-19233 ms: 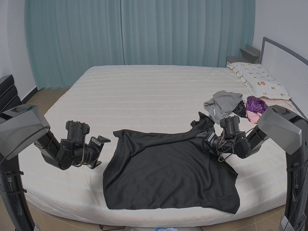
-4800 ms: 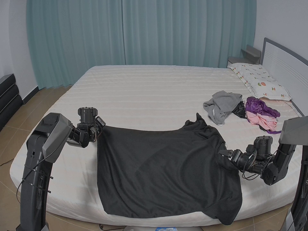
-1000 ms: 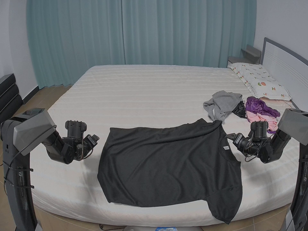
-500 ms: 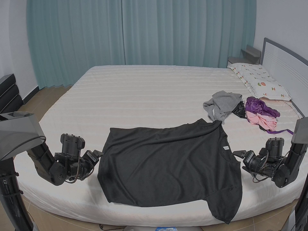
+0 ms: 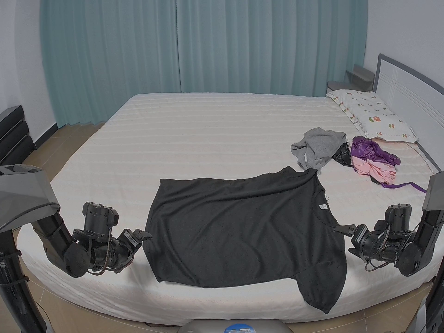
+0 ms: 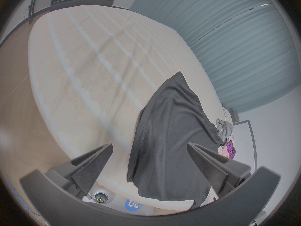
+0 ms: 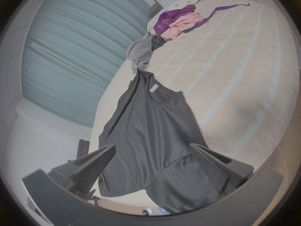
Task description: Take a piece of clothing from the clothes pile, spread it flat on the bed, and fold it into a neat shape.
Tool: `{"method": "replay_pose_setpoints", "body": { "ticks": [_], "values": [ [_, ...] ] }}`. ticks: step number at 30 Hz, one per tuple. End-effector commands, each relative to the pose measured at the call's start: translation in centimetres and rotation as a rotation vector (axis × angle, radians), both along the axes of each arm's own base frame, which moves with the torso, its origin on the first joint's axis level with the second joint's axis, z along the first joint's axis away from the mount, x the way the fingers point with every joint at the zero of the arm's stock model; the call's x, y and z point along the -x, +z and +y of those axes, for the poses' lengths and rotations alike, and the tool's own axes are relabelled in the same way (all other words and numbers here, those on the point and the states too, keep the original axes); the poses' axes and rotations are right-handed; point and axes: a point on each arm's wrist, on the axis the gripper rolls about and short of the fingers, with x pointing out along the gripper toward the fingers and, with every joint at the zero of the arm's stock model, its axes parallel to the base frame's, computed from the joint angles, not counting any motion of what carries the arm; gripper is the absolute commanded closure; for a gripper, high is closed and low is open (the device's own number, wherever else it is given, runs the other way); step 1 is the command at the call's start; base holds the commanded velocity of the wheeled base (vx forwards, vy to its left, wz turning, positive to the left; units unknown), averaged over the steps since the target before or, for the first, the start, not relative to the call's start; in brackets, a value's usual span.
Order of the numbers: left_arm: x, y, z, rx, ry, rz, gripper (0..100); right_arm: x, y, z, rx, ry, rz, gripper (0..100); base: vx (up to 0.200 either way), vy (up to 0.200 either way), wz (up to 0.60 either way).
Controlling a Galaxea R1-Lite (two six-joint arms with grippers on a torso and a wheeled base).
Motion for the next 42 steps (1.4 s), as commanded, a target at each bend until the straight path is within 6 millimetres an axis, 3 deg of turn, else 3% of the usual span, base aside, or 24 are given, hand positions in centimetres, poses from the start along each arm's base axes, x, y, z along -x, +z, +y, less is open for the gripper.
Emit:
{"method": "replay_pose_setpoints", "body": {
  "ticks": [1,10,24,30,37,42],
  "values": [
    [0.2,-0.1,-0.1,0.004,0.002,0.008,0,0.1,-0.1,0.0,-0.001,0.002,0.005,0,0.000,0.000,0.00],
    [1.4,0.2,-1.1,0.027,-0.020,0.024,0,0.4,-0.2,0.5,0.000,0.021,0.016,0,0.000,-0.200,0.00],
    [3.6,-1.2,-5.1,-0.010,-0.152,0.082,0,0.4,-0.3,0.6,-0.002,0.023,0.021,0,0.000,0.000,0.00],
    [3.9,-2.9,-6.9,-0.109,-0.171,0.100,0,0.4,-0.2,0.7,0.000,0.025,0.015,0,0.000,0.000,0.00],
    [1.7,-4.2,-7.9,-0.186,-0.126,0.053,0,0.3,-0.2,0.8,0.000,0.030,0.013,0,0.000,0.000,0.00],
    [0.7,-4.5,-6.8,-0.263,0.004,-0.016,0,0.3,-0.2,0.7,0.000,0.029,0.013,0,0.000,0.000,0.00]
  ]
}}
